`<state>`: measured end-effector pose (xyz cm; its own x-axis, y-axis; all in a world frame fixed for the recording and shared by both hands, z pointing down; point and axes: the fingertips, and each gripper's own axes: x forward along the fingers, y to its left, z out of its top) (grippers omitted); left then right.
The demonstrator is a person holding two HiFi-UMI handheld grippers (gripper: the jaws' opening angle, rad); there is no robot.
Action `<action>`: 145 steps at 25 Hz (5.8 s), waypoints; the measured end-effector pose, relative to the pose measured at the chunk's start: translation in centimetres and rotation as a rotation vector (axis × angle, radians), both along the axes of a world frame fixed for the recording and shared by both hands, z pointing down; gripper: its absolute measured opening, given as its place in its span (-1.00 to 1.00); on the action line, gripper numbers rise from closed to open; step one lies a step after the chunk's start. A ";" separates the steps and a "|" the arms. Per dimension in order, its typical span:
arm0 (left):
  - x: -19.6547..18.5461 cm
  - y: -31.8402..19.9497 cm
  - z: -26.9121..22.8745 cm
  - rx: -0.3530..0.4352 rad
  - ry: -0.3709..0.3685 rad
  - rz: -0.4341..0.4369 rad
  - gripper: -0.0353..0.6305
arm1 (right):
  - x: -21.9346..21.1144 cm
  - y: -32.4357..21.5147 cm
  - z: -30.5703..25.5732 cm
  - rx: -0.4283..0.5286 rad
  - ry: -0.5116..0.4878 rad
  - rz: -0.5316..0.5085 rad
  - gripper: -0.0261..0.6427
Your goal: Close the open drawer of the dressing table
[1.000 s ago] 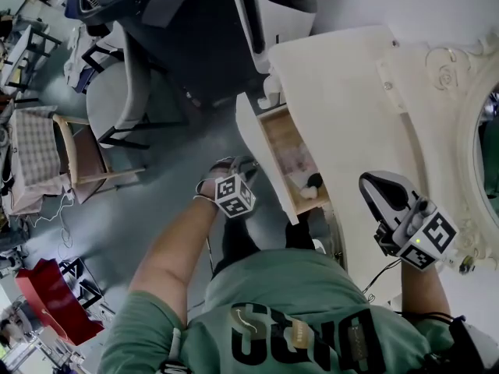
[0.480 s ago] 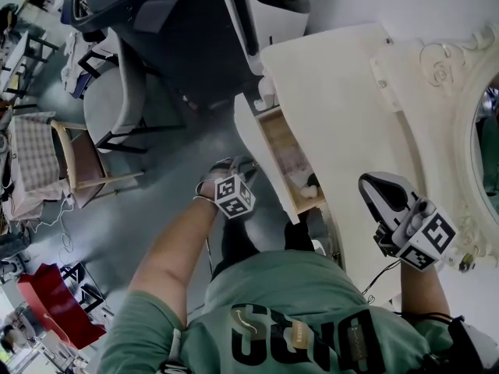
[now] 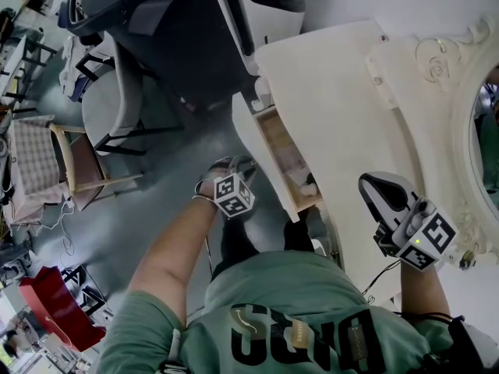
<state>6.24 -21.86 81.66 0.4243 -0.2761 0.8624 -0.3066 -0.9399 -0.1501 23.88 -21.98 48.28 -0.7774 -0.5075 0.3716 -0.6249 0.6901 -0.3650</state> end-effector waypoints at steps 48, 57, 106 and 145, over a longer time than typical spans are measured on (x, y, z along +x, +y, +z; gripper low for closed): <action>6.0 -2.5 0.3 0.031 -0.001 0.060 -0.51 | 4.7 0.9 0.8 -0.008 -0.004 0.078 -0.89; 6.8 -2.8 0.4 0.038 -0.005 0.066 -0.51 | 5.6 1.2 1.0 -0.008 -0.005 0.093 -0.89; 10.9 -5.0 0.6 0.071 -0.019 0.045 -0.58 | 9.9 3.6 2.2 -0.016 -0.014 0.168 -0.89; 4.8 -1.6 -3.6 -0.042 0.091 -0.173 -0.51 | 8.2 4.1 -1.9 0.049 0.003 0.200 -0.89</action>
<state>11.06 -23.46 78.08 0.4500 -0.3163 0.8352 -0.4748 -0.8768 -0.0763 32.13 -17.93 46.40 -0.6585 -0.6691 0.3445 -0.7521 0.5693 -0.3320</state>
